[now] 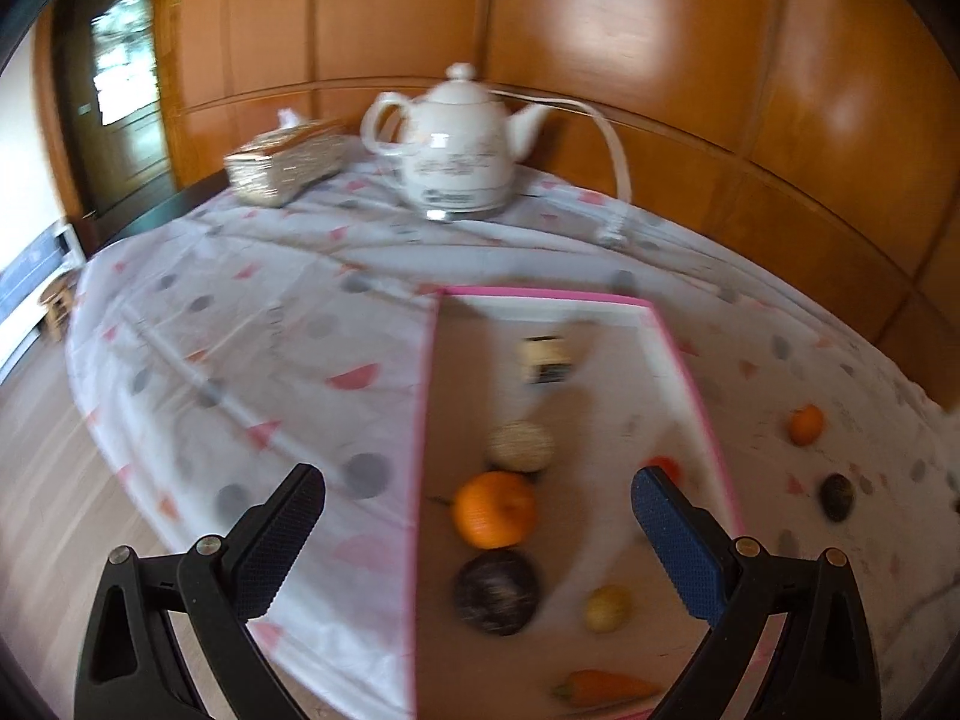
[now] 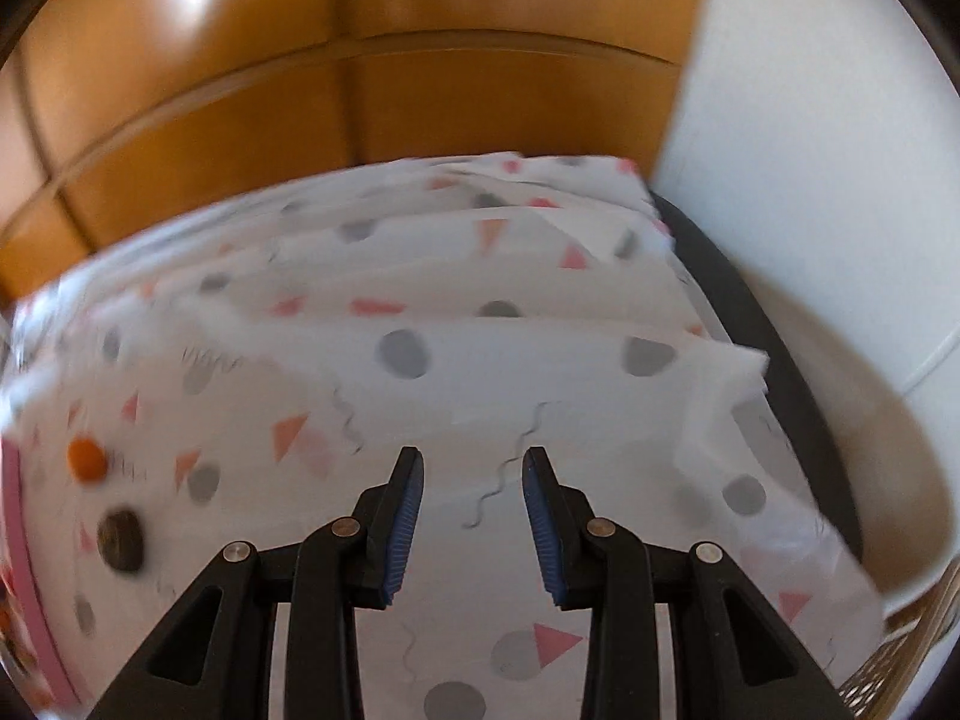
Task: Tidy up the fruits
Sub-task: 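Move the left tool toward the orange beside the tray, then grasp the orange with the left tool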
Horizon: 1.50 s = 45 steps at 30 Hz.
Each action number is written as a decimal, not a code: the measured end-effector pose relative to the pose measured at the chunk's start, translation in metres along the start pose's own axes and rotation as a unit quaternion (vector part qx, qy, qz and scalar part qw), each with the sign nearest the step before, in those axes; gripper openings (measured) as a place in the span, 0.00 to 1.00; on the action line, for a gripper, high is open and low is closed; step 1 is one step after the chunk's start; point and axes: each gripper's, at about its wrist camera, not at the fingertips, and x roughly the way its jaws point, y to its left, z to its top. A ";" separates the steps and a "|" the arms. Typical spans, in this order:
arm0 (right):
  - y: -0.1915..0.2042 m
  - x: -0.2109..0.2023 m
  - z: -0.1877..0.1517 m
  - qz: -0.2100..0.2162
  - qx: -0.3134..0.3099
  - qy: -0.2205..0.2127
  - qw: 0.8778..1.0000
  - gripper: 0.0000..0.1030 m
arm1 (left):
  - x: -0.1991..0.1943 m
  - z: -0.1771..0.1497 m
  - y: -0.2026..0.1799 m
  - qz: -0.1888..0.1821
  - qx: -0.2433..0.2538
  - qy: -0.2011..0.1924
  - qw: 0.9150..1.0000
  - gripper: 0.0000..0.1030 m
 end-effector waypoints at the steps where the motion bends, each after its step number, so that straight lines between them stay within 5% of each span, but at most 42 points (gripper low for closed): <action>1: -0.007 0.002 0.001 0.002 0.016 0.004 1.000 0.34 | 0.002 0.003 -0.010 -0.012 0.010 0.002 1.000 1.00; 7: -0.040 0.007 0.002 -0.009 0.101 0.020 0.995 0.34 | 0.021 0.016 -0.060 -0.092 0.043 0.035 0.994 0.96; 16: -0.055 0.011 0.002 -0.031 0.130 0.030 0.991 0.34 | 0.053 0.025 -0.140 -0.162 0.091 0.085 0.979 0.89; 26: -0.067 0.014 0.005 -0.018 0.157 0.033 0.987 0.34 | 0.092 0.022 -0.214 -0.193 0.170 0.120 0.959 0.62; 38: -0.057 0.022 0.003 -0.008 0.138 0.050 0.989 0.34 | 0.148 0.022 -0.279 -0.195 0.200 0.153 0.948 0.62; 40: -0.054 0.024 0.003 -0.009 0.130 0.053 0.990 0.34 | 0.159 0.021 -0.285 -0.195 0.198 0.165 0.946 0.54; 41: -0.053 0.025 0.003 -0.010 0.127 0.054 0.990 0.34 | 0.165 0.020 -0.289 -0.195 0.199 0.170 0.945 0.42; 45: -0.050 0.028 0.003 -0.018 0.114 0.060 0.991 0.34 | 0.168 0.016 -0.291 -0.202 0.198 0.174 0.943 0.38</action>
